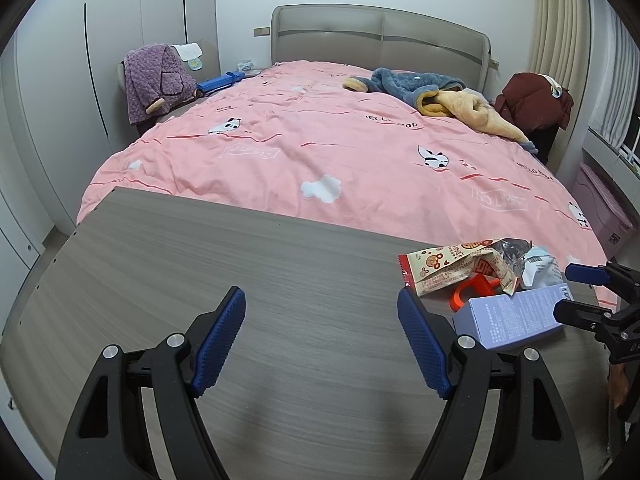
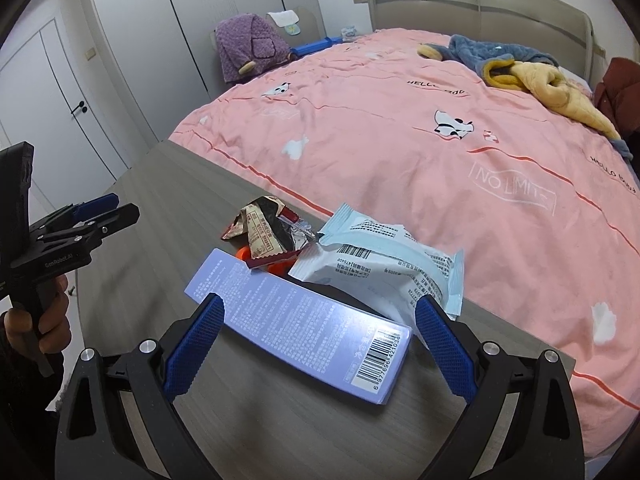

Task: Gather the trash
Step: 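Grasp the lavender box with the right gripper and lift it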

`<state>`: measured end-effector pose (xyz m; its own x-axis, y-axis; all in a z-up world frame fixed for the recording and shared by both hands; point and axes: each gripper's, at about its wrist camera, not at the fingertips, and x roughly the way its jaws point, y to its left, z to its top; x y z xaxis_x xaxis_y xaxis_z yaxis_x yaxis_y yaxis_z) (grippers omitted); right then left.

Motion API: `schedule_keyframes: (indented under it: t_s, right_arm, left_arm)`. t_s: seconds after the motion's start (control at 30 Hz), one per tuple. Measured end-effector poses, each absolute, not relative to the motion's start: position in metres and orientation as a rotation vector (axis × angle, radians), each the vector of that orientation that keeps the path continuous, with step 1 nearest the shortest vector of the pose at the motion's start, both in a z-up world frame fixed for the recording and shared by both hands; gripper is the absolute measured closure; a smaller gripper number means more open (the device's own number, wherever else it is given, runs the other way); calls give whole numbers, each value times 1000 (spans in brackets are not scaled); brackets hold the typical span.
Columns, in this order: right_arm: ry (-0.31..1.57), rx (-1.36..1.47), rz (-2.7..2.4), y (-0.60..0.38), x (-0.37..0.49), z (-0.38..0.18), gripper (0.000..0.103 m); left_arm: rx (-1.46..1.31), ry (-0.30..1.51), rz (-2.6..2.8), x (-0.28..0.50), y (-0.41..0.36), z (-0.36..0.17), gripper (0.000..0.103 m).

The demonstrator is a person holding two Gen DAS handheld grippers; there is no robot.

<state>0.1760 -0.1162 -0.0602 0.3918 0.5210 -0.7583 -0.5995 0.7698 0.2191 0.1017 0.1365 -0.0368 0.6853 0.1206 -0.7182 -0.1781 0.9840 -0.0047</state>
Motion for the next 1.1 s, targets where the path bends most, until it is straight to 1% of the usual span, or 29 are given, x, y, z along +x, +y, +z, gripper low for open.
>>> schedule_keyframes:
  t_s: [0.5, 0.83, 1.1]
  right_arm:
    - [975, -115, 785, -106, 164, -69, 8]
    - [1005, -85, 825, -86, 111, -70, 8]
    - [1020, -38, 845, -58, 73, -72, 8]
  left_arm:
    - [-93, 794, 174, 101, 145, -35, 28]
    - [-115, 771, 168, 91, 151, -30, 28]
    - [-125, 736, 173, 69, 167, -16, 28]
